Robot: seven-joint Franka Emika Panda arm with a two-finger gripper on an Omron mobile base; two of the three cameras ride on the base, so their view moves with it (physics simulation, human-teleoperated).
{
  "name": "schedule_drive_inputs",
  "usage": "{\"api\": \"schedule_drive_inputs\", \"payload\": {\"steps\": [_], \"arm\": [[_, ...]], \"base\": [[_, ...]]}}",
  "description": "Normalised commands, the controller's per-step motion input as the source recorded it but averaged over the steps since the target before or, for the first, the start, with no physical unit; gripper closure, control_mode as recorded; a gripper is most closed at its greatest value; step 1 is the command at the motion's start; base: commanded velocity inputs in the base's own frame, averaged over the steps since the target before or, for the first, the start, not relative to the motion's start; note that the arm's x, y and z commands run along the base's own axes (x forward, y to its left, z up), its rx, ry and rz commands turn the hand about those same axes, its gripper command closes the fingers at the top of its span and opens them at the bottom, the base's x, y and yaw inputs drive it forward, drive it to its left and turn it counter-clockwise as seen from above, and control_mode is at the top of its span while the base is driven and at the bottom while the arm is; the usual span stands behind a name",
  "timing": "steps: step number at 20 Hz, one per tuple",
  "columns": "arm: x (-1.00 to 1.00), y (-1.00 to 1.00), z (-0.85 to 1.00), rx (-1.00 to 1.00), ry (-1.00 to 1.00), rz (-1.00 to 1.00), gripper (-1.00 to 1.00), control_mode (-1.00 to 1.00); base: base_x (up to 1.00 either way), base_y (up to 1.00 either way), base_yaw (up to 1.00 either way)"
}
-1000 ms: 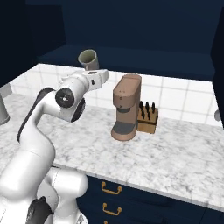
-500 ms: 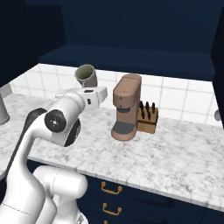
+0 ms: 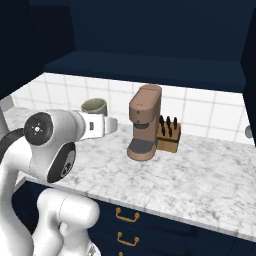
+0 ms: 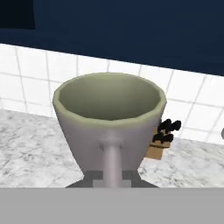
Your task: Gather all objects into one cabinet and sort the glasses and bowls to opposite sides.
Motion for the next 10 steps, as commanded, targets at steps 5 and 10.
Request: {"api": "schedule_drive_inputs", "payload": {"steps": [5,10], "arm": [[-0.18,0.00,-0.06,0.00,0.49,-0.09,1.00,-1.00],[-0.04,0.00,-0.03,0.00,0.09,-0.02,1.00,1.00]], "base": [[0.00,0.00,0.00],[-0.29,-0.02,-0.06]]}}
